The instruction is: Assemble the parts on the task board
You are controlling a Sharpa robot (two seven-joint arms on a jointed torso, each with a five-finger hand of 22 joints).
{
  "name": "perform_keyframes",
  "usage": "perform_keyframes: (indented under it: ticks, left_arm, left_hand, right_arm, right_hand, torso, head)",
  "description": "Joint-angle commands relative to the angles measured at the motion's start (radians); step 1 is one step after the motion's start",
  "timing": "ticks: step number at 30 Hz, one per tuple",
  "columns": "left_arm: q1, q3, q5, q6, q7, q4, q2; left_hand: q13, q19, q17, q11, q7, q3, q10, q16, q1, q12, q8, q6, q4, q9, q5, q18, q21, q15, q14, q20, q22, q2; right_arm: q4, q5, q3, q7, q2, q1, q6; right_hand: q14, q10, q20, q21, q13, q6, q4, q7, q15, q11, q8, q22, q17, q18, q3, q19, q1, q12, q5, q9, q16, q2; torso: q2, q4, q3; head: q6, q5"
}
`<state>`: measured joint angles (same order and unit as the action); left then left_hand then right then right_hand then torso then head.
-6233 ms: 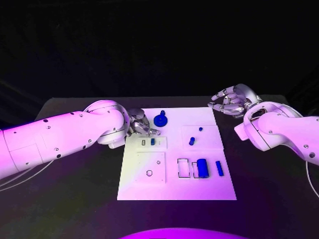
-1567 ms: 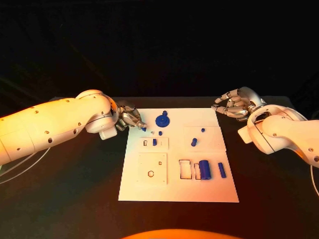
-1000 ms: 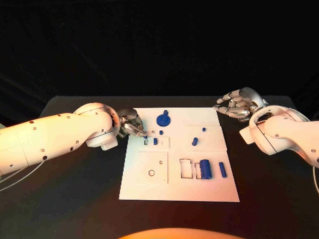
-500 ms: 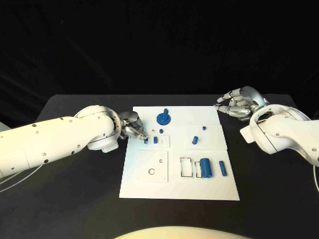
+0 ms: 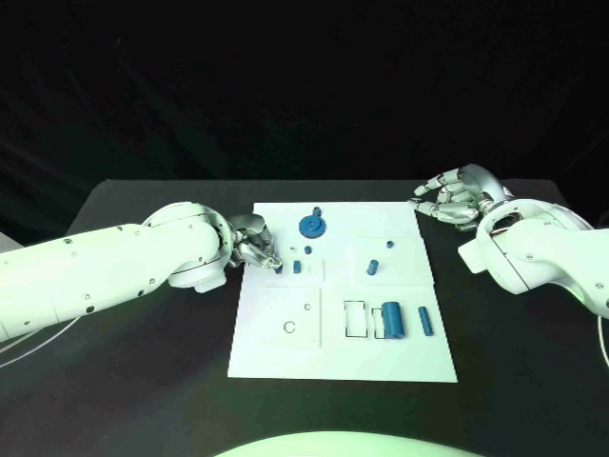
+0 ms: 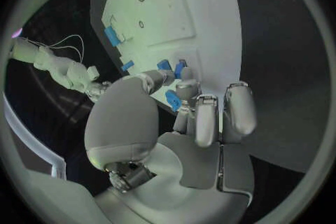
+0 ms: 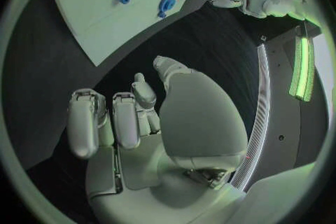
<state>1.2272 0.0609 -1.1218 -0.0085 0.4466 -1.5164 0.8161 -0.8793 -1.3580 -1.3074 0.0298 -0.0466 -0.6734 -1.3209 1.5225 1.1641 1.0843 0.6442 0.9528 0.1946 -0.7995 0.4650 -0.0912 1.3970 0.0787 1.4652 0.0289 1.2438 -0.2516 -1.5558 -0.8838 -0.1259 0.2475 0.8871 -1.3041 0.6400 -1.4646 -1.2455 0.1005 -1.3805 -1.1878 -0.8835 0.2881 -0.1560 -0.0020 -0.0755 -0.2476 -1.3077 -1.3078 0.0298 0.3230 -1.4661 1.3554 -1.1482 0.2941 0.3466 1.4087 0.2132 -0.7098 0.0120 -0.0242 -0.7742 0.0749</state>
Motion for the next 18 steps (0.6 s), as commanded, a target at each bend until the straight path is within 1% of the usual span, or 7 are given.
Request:
perform_keyframes:
  ticks: [1,5,9,14,18]
  left_arm:
    - [-0.001,0.000,-0.015,0.015,0.003,0.000,-0.004]
    - [-0.003,0.000,-0.018,0.016,0.004,0.002,-0.006]
    - [-0.004,0.000,-0.018,0.023,0.005,0.002,-0.006]
    - [-0.006,0.000,-0.019,0.037,0.008,0.000,-0.007]
    - [-0.006,0.000,-0.019,0.044,0.011,0.001,-0.007]
  left_hand:
    - [0.001,-0.006,-0.160,0.001,0.001,-0.195,-0.005,0.005,0.007,0.002,-0.002,0.007,-0.190,-0.001,0.004,0.016,0.006,0.007,0.080,0.000,0.001,0.007]
    - [0.001,-0.006,-0.160,0.001,0.001,-0.195,-0.005,0.005,0.007,0.002,-0.002,0.007,-0.190,-0.001,0.004,0.016,0.006,0.007,0.080,0.000,0.001,0.007]
    - [0.003,-0.007,-0.160,0.002,0.001,-0.196,-0.005,0.004,0.005,0.000,-0.003,0.008,-0.190,-0.001,0.007,0.016,0.007,0.007,0.080,-0.001,0.003,0.007]
    - [0.003,-0.007,-0.160,0.002,0.001,-0.196,-0.005,0.004,0.005,0.000,-0.003,0.008,-0.190,-0.001,0.007,0.016,0.007,0.007,0.080,-0.001,0.003,0.007]
    - [0.005,-0.006,-0.158,0.002,0.001,-0.196,-0.005,0.004,0.005,-0.002,-0.003,0.008,-0.190,-0.001,0.007,0.016,0.006,0.007,0.080,-0.001,0.002,0.007]
  right_arm:
    - [-0.001,-0.003,0.000,-0.008,0.000,0.001,-0.013]
    - [-0.001,-0.003,0.000,-0.008,0.000,0.001,-0.014]
    - [-0.001,-0.003,0.000,-0.008,0.001,0.001,-0.014]
    - [-0.002,-0.003,0.000,-0.007,0.002,0.002,-0.014]
    - [-0.002,-0.003,0.000,-0.007,0.003,0.002,-0.014]
  right_hand:
    - [-0.046,0.001,0.003,0.001,0.000,0.007,0.000,-0.001,-0.002,0.004,-0.006,-0.184,-0.036,0.014,-0.005,-0.006,0.000,0.002,0.005,-0.001,-0.005,-0.009]
    - [-0.046,0.001,0.003,0.001,0.000,0.007,0.000,-0.001,-0.002,0.004,-0.006,-0.184,-0.036,0.014,-0.005,-0.006,0.000,0.002,0.005,-0.001,-0.005,-0.009]
    - [-0.046,0.001,0.003,0.001,0.000,0.007,0.000,-0.001,-0.002,0.004,-0.006,-0.184,-0.036,0.014,-0.005,-0.006,0.000,0.002,0.005,-0.001,-0.005,-0.009]
    - [-0.047,0.000,0.002,0.000,0.000,0.007,-0.001,-0.001,-0.002,0.004,-0.007,-0.184,-0.037,0.014,-0.005,-0.007,-0.001,0.002,0.007,-0.001,-0.005,-0.010]
    - [-0.047,0.000,0.002,0.000,0.000,0.007,-0.001,-0.001,-0.002,0.004,-0.007,-0.184,-0.037,0.014,-0.005,-0.007,-0.001,0.002,0.007,-0.001,-0.005,-0.010]
  torso:
    - [0.000,0.0005,0.0003]
    - [0.000,0.0011,-0.0006]
    - [0.000,0.0007,-0.0002]
    - [0.000,0.0000,0.0000]
    - [0.000,0.0000,-0.0007]
  head:
    - [0.000,0.000]
    - [-0.001,0.000]
    - [0.000,-0.002]
    - [-0.002,-0.001]
    - [-0.003,0.000]
